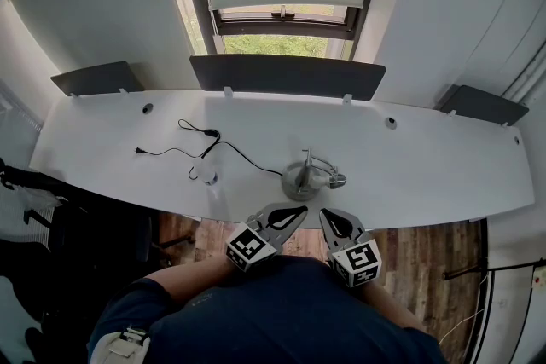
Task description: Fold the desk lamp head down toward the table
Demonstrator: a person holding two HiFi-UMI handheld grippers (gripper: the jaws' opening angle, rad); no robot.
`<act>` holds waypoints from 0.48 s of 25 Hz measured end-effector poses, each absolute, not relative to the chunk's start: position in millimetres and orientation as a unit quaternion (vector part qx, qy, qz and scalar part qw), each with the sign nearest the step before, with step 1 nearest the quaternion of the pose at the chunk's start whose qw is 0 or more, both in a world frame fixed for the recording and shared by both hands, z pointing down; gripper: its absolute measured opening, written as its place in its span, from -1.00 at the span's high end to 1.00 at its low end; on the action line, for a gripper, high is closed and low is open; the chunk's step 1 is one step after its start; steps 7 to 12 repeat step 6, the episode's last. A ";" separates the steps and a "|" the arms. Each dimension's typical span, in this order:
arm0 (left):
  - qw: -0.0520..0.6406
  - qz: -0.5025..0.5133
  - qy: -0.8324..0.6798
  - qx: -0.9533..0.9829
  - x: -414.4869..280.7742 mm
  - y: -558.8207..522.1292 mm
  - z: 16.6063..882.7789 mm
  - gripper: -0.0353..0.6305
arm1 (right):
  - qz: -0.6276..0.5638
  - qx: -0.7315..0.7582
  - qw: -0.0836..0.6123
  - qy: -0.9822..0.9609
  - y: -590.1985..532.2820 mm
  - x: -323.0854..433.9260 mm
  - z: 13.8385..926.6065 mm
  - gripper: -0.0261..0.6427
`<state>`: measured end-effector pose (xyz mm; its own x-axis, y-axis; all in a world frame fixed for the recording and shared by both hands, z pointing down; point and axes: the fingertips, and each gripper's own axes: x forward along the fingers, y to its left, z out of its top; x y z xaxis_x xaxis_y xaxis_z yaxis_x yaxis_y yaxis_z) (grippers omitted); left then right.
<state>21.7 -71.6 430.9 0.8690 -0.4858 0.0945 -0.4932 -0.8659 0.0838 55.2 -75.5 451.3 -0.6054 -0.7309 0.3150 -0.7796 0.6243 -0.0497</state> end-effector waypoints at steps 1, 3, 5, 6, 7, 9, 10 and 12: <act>0.052 0.036 -0.253 0.965 21.6 -71.8 430.8 0.88 | 0.091 0.423 0.133 -0.891 -75.7 55.0 450.8 0.90; 0.051 0.036 -0.254 0.965 21.9 -72.5 430.3 0.88 | 0.092 0.423 0.132 -0.892 -76.1 54.7 450.7 0.90; 0.050 0.035 -0.255 0.965 22.6 -73.2 430.2 0.88 | 0.092 0.422 0.131 -0.892 -76.5 55.1 451.1 0.90; 0.050 0.034 -0.255 0.965 23.0 -73.5 430.2 0.88 | 0.093 0.422 0.131 -0.892 -76.6 55.3 451.4 0.90; 0.050 0.034 -0.255 0.965 23.0 -73.5 430.2 0.88 | 0.093 0.422 0.131 -0.892 -76.6 55.3 451.4 0.90; 0.050 0.034 -0.255 0.965 23.0 -73.5 430.2 0.88 | 0.093 0.422 0.131 -0.892 -76.6 55.3 451.4 0.90; 0.050 0.034 -0.255 0.965 23.0 -73.5 430.2 0.88 | 0.093 0.422 0.131 -0.892 -76.6 55.3 451.4 0.90; 0.050 0.034 -0.255 0.965 23.0 -73.5 430.2 0.88 | 0.093 0.422 0.131 -0.892 -76.6 55.3 451.4 0.90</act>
